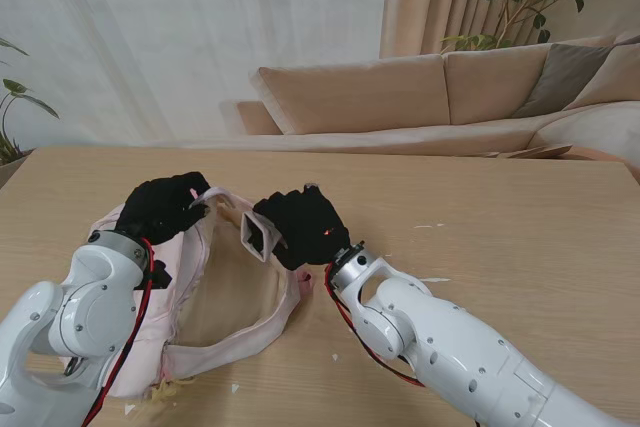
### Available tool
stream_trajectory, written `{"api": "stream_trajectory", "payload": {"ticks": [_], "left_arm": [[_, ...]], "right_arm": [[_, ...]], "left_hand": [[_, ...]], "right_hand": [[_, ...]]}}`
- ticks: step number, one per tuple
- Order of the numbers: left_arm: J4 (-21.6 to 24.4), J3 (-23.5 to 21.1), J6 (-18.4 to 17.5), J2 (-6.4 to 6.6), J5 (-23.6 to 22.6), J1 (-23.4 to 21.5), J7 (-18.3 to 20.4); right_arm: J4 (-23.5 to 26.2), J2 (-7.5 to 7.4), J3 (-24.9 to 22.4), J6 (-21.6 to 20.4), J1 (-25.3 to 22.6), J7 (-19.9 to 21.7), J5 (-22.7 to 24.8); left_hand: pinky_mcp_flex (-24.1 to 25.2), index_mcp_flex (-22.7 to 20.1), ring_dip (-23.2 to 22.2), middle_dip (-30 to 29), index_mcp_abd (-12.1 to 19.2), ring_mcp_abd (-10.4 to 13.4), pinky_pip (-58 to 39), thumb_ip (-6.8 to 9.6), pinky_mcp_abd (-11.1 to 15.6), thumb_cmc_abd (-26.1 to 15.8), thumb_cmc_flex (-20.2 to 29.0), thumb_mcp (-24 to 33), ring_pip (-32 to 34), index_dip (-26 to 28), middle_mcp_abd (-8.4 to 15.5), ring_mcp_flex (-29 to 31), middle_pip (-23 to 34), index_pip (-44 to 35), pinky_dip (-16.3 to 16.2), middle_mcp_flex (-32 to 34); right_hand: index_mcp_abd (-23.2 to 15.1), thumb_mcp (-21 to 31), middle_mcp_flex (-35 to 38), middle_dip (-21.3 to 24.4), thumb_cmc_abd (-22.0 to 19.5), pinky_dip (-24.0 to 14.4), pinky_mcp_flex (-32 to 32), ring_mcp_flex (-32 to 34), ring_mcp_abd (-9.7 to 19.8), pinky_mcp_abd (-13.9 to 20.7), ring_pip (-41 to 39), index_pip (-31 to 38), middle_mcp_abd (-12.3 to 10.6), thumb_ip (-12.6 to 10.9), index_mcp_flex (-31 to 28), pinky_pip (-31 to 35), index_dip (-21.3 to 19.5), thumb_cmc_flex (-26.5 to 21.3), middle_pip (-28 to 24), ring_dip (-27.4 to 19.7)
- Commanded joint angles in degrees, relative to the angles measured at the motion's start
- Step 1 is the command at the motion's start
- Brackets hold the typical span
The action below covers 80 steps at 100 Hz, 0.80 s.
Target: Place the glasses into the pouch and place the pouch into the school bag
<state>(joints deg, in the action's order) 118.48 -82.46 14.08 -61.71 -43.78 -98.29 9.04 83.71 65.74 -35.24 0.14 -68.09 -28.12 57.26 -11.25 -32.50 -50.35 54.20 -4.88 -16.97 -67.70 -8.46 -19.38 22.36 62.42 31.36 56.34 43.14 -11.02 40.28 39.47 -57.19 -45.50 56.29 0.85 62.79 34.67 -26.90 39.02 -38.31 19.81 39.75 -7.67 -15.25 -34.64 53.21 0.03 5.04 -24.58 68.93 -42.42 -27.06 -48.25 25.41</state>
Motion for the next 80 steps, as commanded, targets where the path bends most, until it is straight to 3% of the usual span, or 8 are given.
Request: {"api": "stream_trajectory", "payload": {"ticks": [1, 31, 80], "left_arm": [[1.33, -0.47, -0.43, -0.36, 0.73, -0.22, 0.66], [2.27, -1.17, -1.32, -0.31, 1.16, -0.26, 1.08], [2.35, -0.88, -3.36, 0.46, 0.93, 0.73, 5.14]], "right_arm": [[-1.42, 1.71, 0.97, -1.11, 1.34, 0.14, -0.48], [-10.78, 5.88, 10.76, -3.34, 9.70, -2.34, -3.64], [-25.50, 13.56, 21.46, -12.73, 19.78, -1.63, -7.93]], "left_hand": [[0.14, -3.73, -1.59, 1.17, 3.64, -0.98, -1.66, 0.30, -1.02, 0.96, 2.90, 2.90, 1.40, 3.80, 0.36, 0.59, 2.26, -4.04, -1.08, 0.70], [0.06, -3.83, -1.78, 1.49, 3.80, -0.97, -1.71, 0.16, -1.09, 0.85, 2.80, 3.22, 1.35, 4.67, 0.57, 0.62, 2.34, -3.85, -1.09, 0.62], [0.06, -4.06, -2.01, 1.82, 4.03, -0.85, -1.71, 0.17, -1.10, 0.71, 2.67, 3.37, 1.22, 5.88, 0.63, 0.66, 2.24, -3.28, -1.10, 0.58]], "right_hand": [[-2.39, 3.40, 1.74, 0.12, -0.32, -0.13, 0.14, 1.04, 1.48, -0.28, 0.97, 2.24, -1.00, 0.59, -0.81, 0.84, 0.41, -2.35, 0.39, 0.19], [-2.58, 3.48, 1.72, 0.17, -0.38, 0.01, 0.30, 1.03, 1.66, -0.05, 1.12, 2.51, -1.17, 0.58, -0.67, 0.85, 0.63, -1.91, 0.43, 0.10], [-3.21, 3.26, 1.55, 0.19, -0.74, 0.22, 0.27, 0.92, 2.34, 0.39, 1.40, 2.60, -1.85, 0.49, -0.34, 0.71, 0.74, -1.67, 0.57, 0.01]]}}
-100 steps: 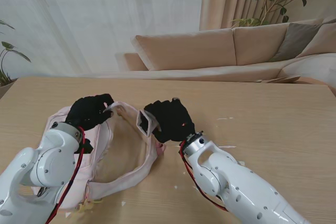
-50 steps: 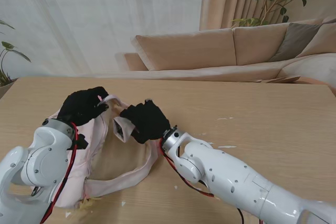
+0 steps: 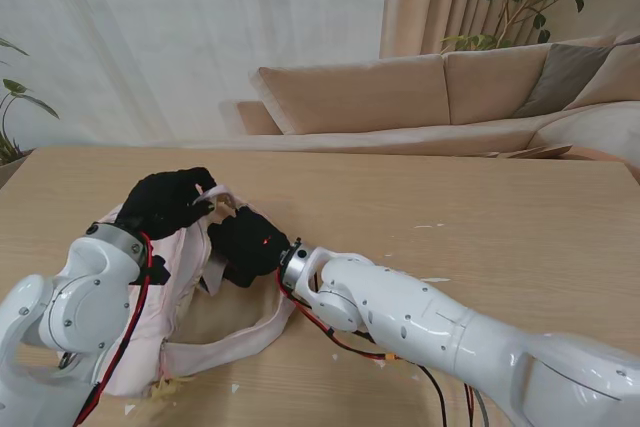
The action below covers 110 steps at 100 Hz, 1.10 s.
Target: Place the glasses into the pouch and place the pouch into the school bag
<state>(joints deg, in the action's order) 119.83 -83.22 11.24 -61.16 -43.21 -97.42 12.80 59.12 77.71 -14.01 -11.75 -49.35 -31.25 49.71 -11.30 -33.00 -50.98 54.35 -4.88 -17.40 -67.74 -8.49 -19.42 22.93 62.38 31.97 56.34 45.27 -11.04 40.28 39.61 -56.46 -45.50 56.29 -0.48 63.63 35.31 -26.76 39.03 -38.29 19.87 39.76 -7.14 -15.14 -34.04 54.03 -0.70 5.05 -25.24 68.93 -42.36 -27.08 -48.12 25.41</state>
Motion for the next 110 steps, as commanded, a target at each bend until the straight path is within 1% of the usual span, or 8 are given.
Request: {"api": "stream_trajectory", "payload": {"ticks": [1, 29, 40, 45, 57, 74, 94, 110], "left_arm": [[1.03, -0.16, -0.56, -0.08, 0.36, -0.13, 1.47], [1.71, -0.74, -1.03, 0.15, 0.12, -0.36, 2.85], [1.81, -0.92, -1.12, 0.17, -0.04, -0.41, 2.96], [1.82, -0.87, -1.08, 0.16, 0.09, -0.38, 2.92], [1.70, -0.49, -0.97, 0.21, -0.16, -0.14, 3.17], [1.28, 0.24, -0.34, 0.26, -0.38, 0.45, 3.42], [0.87, 0.78, 0.18, 0.32, -0.97, 0.87, 3.74], [0.42, 0.82, 0.57, 0.30, -0.67, 1.09, 3.64]], "right_arm": [[-1.28, 1.81, 0.42, -0.95, 1.22, 1.53, -0.49], [-12.27, 8.08, 4.24, -3.17, 5.34, 3.43, -4.62], [-14.37, 9.10, 5.11, -4.18, 6.30, 5.00, -5.55], [-14.72, 9.21, 5.39, -4.28, 6.56, 5.50, -5.61], [-13.58, 8.49, 5.43, -4.18, 6.77, 7.71, -5.80], [-9.90, 6.52, 4.74, -2.66, 6.55, 10.29, -5.55], [-5.09, 4.01, 3.02, -1.76, 5.75, 12.06, -5.48], [1.44, 0.35, 0.90, -0.78, 4.16, 13.92, -4.11]], "left_hand": [[0.11, -3.54, -1.39, 1.68, 4.03, -0.38, -1.67, 0.18, -1.06, 0.15, 2.67, 2.74, 1.22, 3.77, 0.66, 0.67, 2.12, -3.98, -1.10, 0.61], [0.11, -3.58, -1.52, 1.71, 3.85, -0.36, -1.67, 0.23, -1.06, 0.21, 2.77, 2.74, 1.17, 4.24, 0.58, 0.67, 2.08, -3.70, -1.10, 0.64], [0.11, -3.59, -1.55, 1.69, 3.89, -0.36, -1.67, 0.23, -1.06, 0.13, 2.74, 2.73, 1.15, 4.33, 0.63, 0.67, 2.04, -3.61, -1.10, 0.60], [0.11, -3.57, -1.57, 1.68, 3.88, -0.36, -1.67, 0.24, -1.06, 0.13, 2.77, 2.73, 1.14, 4.35, 0.55, 0.67, 2.04, -3.54, -1.10, 0.62], [0.11, -3.61, -1.59, 1.67, 3.95, -0.44, -1.67, 0.23, -1.06, 0.09, 2.78, 2.66, 1.06, 4.45, 0.61, 0.62, 2.00, -3.41, -1.10, 0.57], [0.11, -3.56, -1.62, 1.68, 3.88, -0.41, -1.67, 0.25, -1.06, 0.01, 2.85, 2.58, 0.97, 4.57, 0.61, 0.55, 1.96, -3.24, -1.10, 0.51], [0.11, -3.52, -1.65, 1.68, 3.94, -0.25, -1.67, 0.27, -1.06, -0.04, 2.90, 2.40, 0.90, 4.72, 0.68, 0.57, 1.95, -3.14, -1.10, 0.48], [0.11, -3.49, -1.68, 1.72, 3.86, -0.28, -1.67, 0.34, -1.06, -0.11, 2.99, 2.36, 0.81, 4.79, 0.67, 0.44, 1.96, -3.08, -1.10, 0.41]], "right_hand": [[-1.88, 2.39, 0.93, 0.05, -0.75, 0.20, 0.22, 0.90, 1.84, 0.28, 0.81, 1.80, -1.12, 0.48, 0.31, 0.71, 0.68, -1.63, 0.43, 0.01], [-1.62, 2.19, 0.28, 0.11, -1.38, 0.26, -0.10, 0.35, 1.97, 0.65, 1.07, 1.37, -1.04, -0.01, 0.71, 0.54, 0.65, -1.25, 0.77, -0.04], [-0.86, 1.53, -0.47, 2.10, -1.71, 0.48, -0.94, -0.78, 2.10, 0.66, 3.33, -2.82, -0.42, -1.67, 0.92, -0.52, 1.05, -0.28, 3.90, -1.20], [-0.51, 1.08, -0.75, 4.66, -1.43, 0.79, -1.60, -1.57, 2.23, 0.63, 5.26, -7.72, 0.17, -1.60, 0.78, -1.63, 3.82, 0.14, 7.24, -2.23], [-0.10, -0.80, -2.62, 9.52, -0.11, 2.38, -5.10, -5.85, 1.92, 0.30, 11.78, -21.83, 1.86, -1.15, 0.07, -6.33, 18.04, 2.47, 17.16, -6.11], [1.69, -11.38, -6.80, 12.74, -0.80, 5.98, -11.10, -13.43, 1.35, -0.09, 17.65, -29.46, 3.47, 1.60, 3.06, -13.69, 31.38, 8.07, 25.20, -10.48], [2.07, -16.66, -7.71, 13.11, -3.48, 7.12, -12.94, -15.05, 1.63, 0.13, 18.04, -30.73, 3.08, 2.93, 3.32, -15.49, 34.15, 12.92, 26.10, -11.24], [1.20, -22.74, -6.67, 12.28, -7.20, 5.93, -11.96, -13.40, 1.96, 0.27, 16.59, -28.02, 2.14, 1.59, 2.63, -13.83, 33.60, 11.62, 24.37, -9.94]]}}
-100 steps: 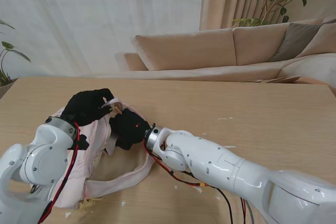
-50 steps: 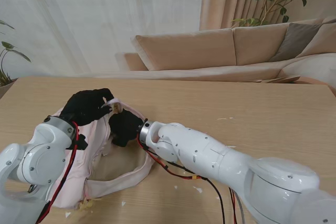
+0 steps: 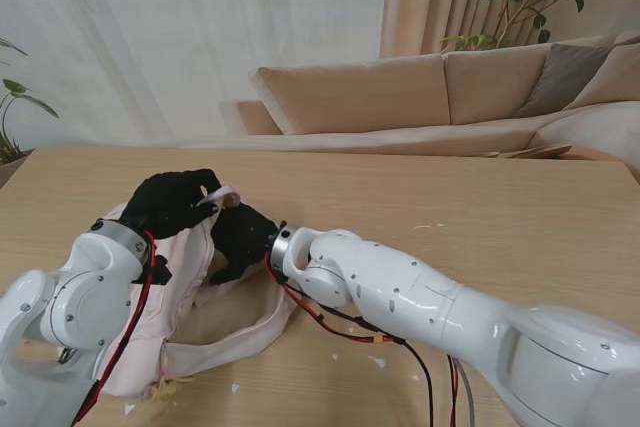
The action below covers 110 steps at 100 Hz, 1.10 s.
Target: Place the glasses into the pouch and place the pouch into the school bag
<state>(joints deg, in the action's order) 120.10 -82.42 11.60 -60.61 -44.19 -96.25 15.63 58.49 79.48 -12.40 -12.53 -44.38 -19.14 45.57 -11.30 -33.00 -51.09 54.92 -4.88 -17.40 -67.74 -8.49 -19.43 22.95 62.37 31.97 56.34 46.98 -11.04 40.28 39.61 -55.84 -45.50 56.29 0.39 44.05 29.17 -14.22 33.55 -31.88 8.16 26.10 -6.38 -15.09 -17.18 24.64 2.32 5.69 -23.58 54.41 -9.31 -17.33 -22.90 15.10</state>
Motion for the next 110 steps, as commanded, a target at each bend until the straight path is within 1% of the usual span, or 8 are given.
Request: {"api": "stream_trajectory", "payload": {"ticks": [1, 9, 32, 56, 74, 90, 104, 110], "left_arm": [[0.14, 0.01, 0.22, -0.25, 0.34, -0.09, 0.83], [0.06, -0.16, 0.16, -0.27, 0.60, -0.19, 0.75], [0.32, -0.64, -0.11, -0.30, 1.73, -0.79, 0.68], [0.30, 1.36, 1.15, 0.00, 1.48, 0.18, 2.34], [-0.50, 4.96, 2.20, 0.50, 1.40, 1.39, 4.92], [-2.73, 10.05, 4.05, 0.78, -0.04, 3.50, 5.94], [-6.09, 15.52, 7.52, 0.72, 0.20, 6.93, 5.41], [-7.73, 17.72, 8.71, 0.65, 0.42, 8.53, 4.96]], "right_arm": [[2.53, -1.71, -0.93, 0.00, -0.99, 2.04, 0.03], [6.37, -4.05, -2.76, 0.48, -2.55, 3.01, 0.84], [16.82, -10.53, -9.79, 2.00, -8.69, 6.20, 4.96], [26.73, -16.06, -21.70, 1.38, -19.96, 10.44, 10.48], [32.45, -18.14, -31.64, 0.70, -29.50, 12.48, 14.04], [36.09, -18.79, -38.82, 0.72, -36.35, 13.32, 15.38], [37.98, -19.04, -43.06, 0.59, -40.39, 13.75, 15.89], [38.44, -19.12, -44.41, 0.43, -41.64, 13.69, 16.30]], "left_hand": [[0.12, -3.46, -1.58, 1.15, 3.85, -0.28, -1.66, 0.34, -1.04, -0.15, 2.99, 2.35, 0.80, 3.08, 0.67, 0.43, 1.96, -3.69, -1.10, 0.38], [0.14, -3.44, -1.63, 1.18, 3.91, -0.28, -1.62, 0.36, -0.98, -0.17, 3.01, 2.28, 0.83, 3.20, 0.69, 0.46, 2.00, -3.76, -1.09, 0.35], [0.37, -3.40, -1.68, 1.14, 3.91, -0.30, -1.40, 0.42, -0.80, -0.24, 3.10, 2.13, 0.71, 3.22, 0.64, 0.31, 1.95, -3.65, -1.01, 0.27], [0.44, -3.15, -1.62, 0.77, 3.64, -0.50, -1.32, 0.48, -0.83, -0.37, 3.30, 1.76, 0.44, 2.74, 0.35, 0.13, 1.57, -3.17, -1.01, 0.09], [0.45, -2.70, -1.27, -0.24, 3.16, -0.61, -1.29, 0.65, -0.80, -0.55, 3.67, 0.77, 0.01, 0.89, -0.16, 0.26, 0.94, -2.57, -1.02, 0.19], [0.44, -1.47, -0.50, -1.80, 1.27, -0.42, -1.27, 0.87, -0.80, -1.06, 4.12, -0.66, -0.45, -3.72, -0.09, 0.22, 0.22, -3.18, -1.06, -0.03], [0.38, -0.62, -0.01, -2.47, -0.24, -0.48, -1.20, 0.73, -0.66, -1.36, 4.17, -0.99, -1.07, -5.87, -0.01, 0.14, -0.21, -2.59, -1.01, -0.19], [0.34, -0.17, 0.44, -3.05, -0.87, -0.46, -1.17, 0.79, -0.58, -1.47, 4.26, -1.48, -1.28, -8.79, 0.08, 0.09, -0.50, -3.50, -0.97, -0.27]], "right_hand": [[0.28, -3.47, -0.49, -0.30, -1.88, -0.51, -0.24, 0.26, 1.22, 0.23, -0.29, 1.46, -0.91, 0.86, 0.90, 0.73, 0.50, 1.80, -0.92, 0.40], [0.07, -6.85, 0.01, -0.51, -2.71, -0.82, 0.16, 0.92, 1.36, 0.18, -0.49, 1.95, -1.19, -0.23, 0.33, 0.97, -0.04, 1.53, -1.46, 0.73], [-0.26, -7.28, 0.54, -0.55, -2.15, -1.15, 0.56, 1.67, 1.59, 0.13, -0.55, 1.89, -1.37, -1.53, -0.22, 1.39, -0.51, 1.80, -1.59, 0.95], [-0.12, -6.27, 0.69, -0.44, -2.86, -1.29, 0.64, 1.81, 1.44, 0.08, -0.41, 1.42, -1.35, -1.89, -0.46, 1.46, -0.78, 1.23, -1.35, 1.07], [-0.04, -4.95, 0.69, -0.34, -2.93, -1.37, 0.68, 1.82, 1.40, 0.00, -0.27, 1.01, -1.18, -1.75, -0.70, 1.45, -0.97, 1.16, -1.12, 1.13], [0.08, -3.99, 0.68, -0.30, -2.74, -1.44, 0.62, 1.79, 1.22, -0.05, -0.22, 0.72, -0.92, -1.54, -0.85, 1.43, -1.14, 1.14, -1.00, 1.19], [0.12, -3.39, 0.66, -0.30, -2.67, -1.50, 0.58, 1.74, 1.17, -0.03, -0.18, 0.52, -0.94, -1.36, -0.98, 1.40, -1.29, 1.27, -0.98, 1.24], [0.17, -3.16, 0.70, -0.30, -2.60, -1.54, 0.58, 1.80, 1.16, -0.02, -0.20, 0.42, -0.86, -1.29, -1.04, 1.40, -1.35, 1.31, -0.98, 1.27]]}}
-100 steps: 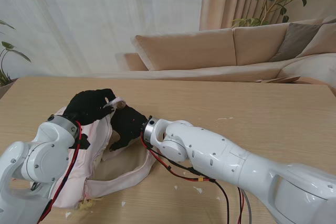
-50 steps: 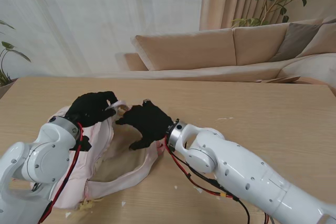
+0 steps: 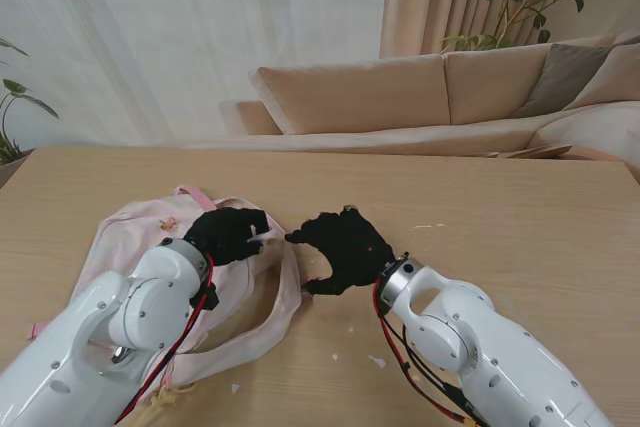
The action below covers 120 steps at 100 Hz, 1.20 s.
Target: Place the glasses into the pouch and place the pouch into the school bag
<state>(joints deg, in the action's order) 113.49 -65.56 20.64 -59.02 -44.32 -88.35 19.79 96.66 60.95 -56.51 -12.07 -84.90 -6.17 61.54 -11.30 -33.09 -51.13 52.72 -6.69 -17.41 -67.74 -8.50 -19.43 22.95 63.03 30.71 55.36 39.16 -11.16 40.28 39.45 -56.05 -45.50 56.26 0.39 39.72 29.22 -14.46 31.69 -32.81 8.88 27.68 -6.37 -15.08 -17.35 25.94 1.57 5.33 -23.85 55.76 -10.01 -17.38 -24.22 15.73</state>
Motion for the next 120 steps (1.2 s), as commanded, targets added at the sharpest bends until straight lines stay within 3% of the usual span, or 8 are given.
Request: {"api": "stream_trajectory", "payload": {"ticks": [1, 19, 30, 49, 63, 91, 107, 120], "left_arm": [[-1.36, 1.19, -0.11, -0.95, 0.64, 0.88, 0.75], [-4.38, 5.72, 2.54, -0.93, 2.11, 4.24, 0.90], [-5.00, 7.12, 3.34, -0.75, 2.66, 5.02, 1.71], [-5.12, 7.87, 3.12, -0.38, 0.85, 5.03, 3.26], [-4.50, 7.05, 1.72, -0.26, -0.93, 3.98, 3.65], [-0.69, -1.05, -5.30, -0.29, -5.37, -3.39, 2.92], [1.94, -8.08, -9.42, -0.64, -8.77, -9.60, 0.52], [2.72, -11.80, -9.27, -0.90, -12.75, -14.17, -0.83]], "right_arm": [[0.33, -0.59, -0.49, -0.03, -1.31, 0.68, 0.39], [0.94, -0.63, -3.05, -0.31, -3.78, 0.60, 0.26], [0.92, -0.59, -3.91, -0.43, -4.69, 0.35, 0.00], [0.93, -0.55, -4.82, -0.49, -5.65, 0.04, -0.23], [0.99, -0.56, -5.25, -0.35, -6.07, -0.08, -0.10], [1.30, -0.37, -5.53, -0.04, -6.35, -0.76, -0.59], [1.25, -0.16, -3.98, 0.60, -4.50, -1.18, -0.80], [0.74, 0.08, -2.28, 1.31, -3.01, -1.77, -1.47]], "left_hand": [[0.33, 0.00, 0.60, -0.96, 0.77, -0.41, -1.16, 0.78, -0.57, -1.44, 3.55, -0.29, -0.52, -1.31, 0.21, -0.17, -0.45, -3.07, -0.95, -0.25], [1.11, 1.06, 2.19, -2.20, -0.76, -0.63, 0.15, 0.90, 0.07, -0.81, 0.83, -0.76, -2.78, -5.16, -0.13, -1.67, -3.23, -0.81, -0.13, -1.43], [2.48, 1.74, 2.93, -3.49, -1.39, -1.03, 1.31, 0.99, 0.41, 0.51, -5.59, 1.20, -4.33, -6.54, -0.78, -3.47, -3.03, 0.46, 0.36, -4.05], [5.22, 3.01, 5.06, -15.35, -2.85, -1.00, 4.85, 1.31, 1.12, -0.03, -15.04, 2.99, -9.91, -9.15, -1.48, -8.13, -1.69, 7.85, 0.80, -11.81], [7.21, 3.67, 7.26, -19.19, -4.36, -0.53, 8.72, 3.83, 1.73, -3.05, -23.94, 8.04, -14.97, -11.03, -1.40, -11.79, -6.01, 15.68, 1.72, -15.93], [13.43, 15.02, 15.34, -27.20, -0.17, 4.01, 26.41, 4.34, 3.90, -3.83, -28.02, 2.87, -33.17, -16.22, 2.32, -25.51, -17.65, 27.15, 4.89, -32.25], [13.61, 17.12, 16.47, -28.16, 1.53, 4.04, 31.84, 4.50, 4.17, -4.00, -27.96, 1.83, -37.49, -17.06, 3.27, -26.66, -19.43, 29.33, 4.34, -34.66], [12.67, 20.32, 17.40, -29.24, 1.50, 2.35, 35.51, 4.53, 2.45, -3.80, -28.69, 0.67, -40.29, -18.03, 3.15, -25.92, -21.09, 31.66, 4.04, -36.48]], "right_hand": [[0.10, 1.21, 0.70, -0.07, -0.75, -0.62, -0.14, 0.32, 1.16, -0.03, -0.06, -0.88, -0.24, -0.91, -0.82, 0.05, -0.67, 1.36, 0.33, 0.65], [0.09, 1.58, 0.66, -0.07, -0.68, -0.69, -0.17, 0.16, 1.11, -0.10, 0.00, -1.07, -0.09, -0.80, -0.85, 0.03, -0.84, 1.45, 0.35, 0.69], [0.11, 1.71, 0.62, -0.06, -0.57, -0.73, -0.23, 0.10, 1.10, -0.12, 0.04, -1.16, -0.05, -0.76, -0.86, -0.02, -0.93, 1.40, 0.37, 0.70], [0.12, 1.85, 0.61, -0.07, -0.50, -0.77, -0.31, 0.01, 1.10, -0.14, 0.06, -1.33, -0.09, -0.73, -0.79, -0.10, -1.06, 1.34, 0.37, 0.72], [0.03, 1.98, 0.64, -0.08, -0.51, -0.82, -0.26, 0.13, 1.13, -0.12, 0.02, -1.41, -0.18, -0.73, -0.75, -0.09, -1.14, 1.35, 0.34, 0.75], [-1.96, 4.50, -0.21, -0.44, -0.09, -0.92, -0.34, -0.10, 0.82, -0.11, -0.06, -0.76, -0.53, -1.00, 0.79, -0.15, -2.35, 0.94, -0.34, 0.93], [-2.82, 5.89, -0.95, -0.62, -0.37, -0.96, -0.51, -0.50, 0.56, -0.09, -0.20, -0.57, -0.48, -1.11, 1.33, -0.24, -2.94, 1.19, -0.71, 1.14], [-3.03, 6.80, -1.18, -0.80, -0.47, -1.01, -0.55, -0.63, 0.60, -0.09, -0.37, -0.45, -0.67, -1.15, 1.46, -0.28, -3.39, 1.43, -1.17, 1.30]]}}
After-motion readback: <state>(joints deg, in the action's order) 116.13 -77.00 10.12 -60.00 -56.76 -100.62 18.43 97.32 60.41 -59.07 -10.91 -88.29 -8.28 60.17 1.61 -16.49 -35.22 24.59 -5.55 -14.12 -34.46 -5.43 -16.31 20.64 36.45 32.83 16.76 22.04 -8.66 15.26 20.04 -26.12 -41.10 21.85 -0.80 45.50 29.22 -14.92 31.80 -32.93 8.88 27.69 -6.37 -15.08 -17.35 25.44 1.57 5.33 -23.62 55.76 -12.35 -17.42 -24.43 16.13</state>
